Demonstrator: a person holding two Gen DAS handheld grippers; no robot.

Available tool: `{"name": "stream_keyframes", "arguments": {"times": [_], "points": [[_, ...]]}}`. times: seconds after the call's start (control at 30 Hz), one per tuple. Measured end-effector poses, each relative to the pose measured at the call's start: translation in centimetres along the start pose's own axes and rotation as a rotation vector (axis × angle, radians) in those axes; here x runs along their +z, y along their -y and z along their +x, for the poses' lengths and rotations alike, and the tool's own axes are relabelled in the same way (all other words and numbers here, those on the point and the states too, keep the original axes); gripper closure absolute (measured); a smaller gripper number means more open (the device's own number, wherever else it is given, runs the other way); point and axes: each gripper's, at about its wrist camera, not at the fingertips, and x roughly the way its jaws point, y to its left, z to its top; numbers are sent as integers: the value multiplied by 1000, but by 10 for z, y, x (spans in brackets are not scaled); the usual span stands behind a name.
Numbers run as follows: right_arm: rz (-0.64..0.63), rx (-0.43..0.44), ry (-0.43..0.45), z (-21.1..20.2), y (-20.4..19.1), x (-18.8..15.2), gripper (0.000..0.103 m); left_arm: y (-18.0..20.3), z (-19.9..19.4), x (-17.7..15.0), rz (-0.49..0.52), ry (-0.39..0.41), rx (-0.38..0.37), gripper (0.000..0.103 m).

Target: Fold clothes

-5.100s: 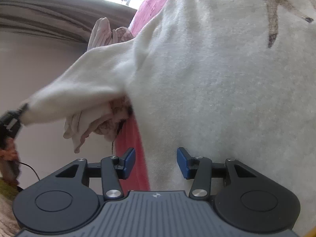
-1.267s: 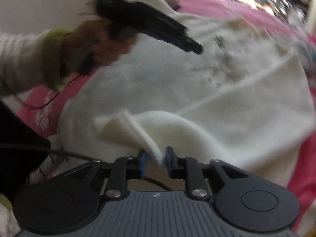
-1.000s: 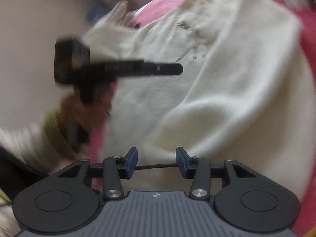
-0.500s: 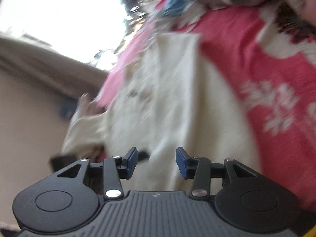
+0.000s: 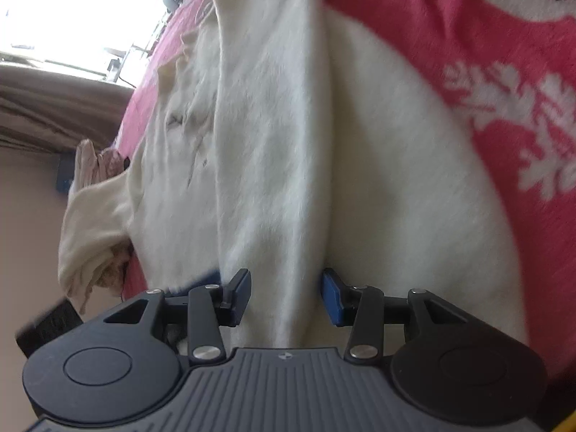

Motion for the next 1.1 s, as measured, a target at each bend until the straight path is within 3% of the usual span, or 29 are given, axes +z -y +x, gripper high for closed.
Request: {"name": "stream_keyframes", "arguments": {"times": [0.13, 0.23, 0.3, 0.33, 0.4, 0.53, 0.6, 0.8, 1.1], "points": [[-6, -3, -9, 5, -1, -8, 60, -7, 10, 6, -42, -15, -15, 64], [-50, -22, -8, 4, -6, -16, 73, -3, 13, 5, -41, -7, -2, 64], [-59, -29, -4, 1, -4, -18, 89, -1, 13, 4, -44, 3, 8, 64], [-61, -30, -1, -1, -2, -20, 90, 0, 13, 4, -50, 8, 11, 64], [-77, -28, 8, -5, -2, -21, 92, 2, 13, 4, -63, 12, 10, 71], [-149, -50, 19, -16, -8, -24, 93, 5, 12, 9, -70, 0, -9, 94], [-182, -68, 19, -22, -11, -24, 93, 5, 11, 12, -95, -7, -24, 97], [-330, -164, 18, -43, -25, -28, 93, 18, 7, 9, -118, -25, -70, 98], [-415, -287, -32, -48, -18, -31, 93, 37, 18, -1, -83, -67, -105, 98]]}}
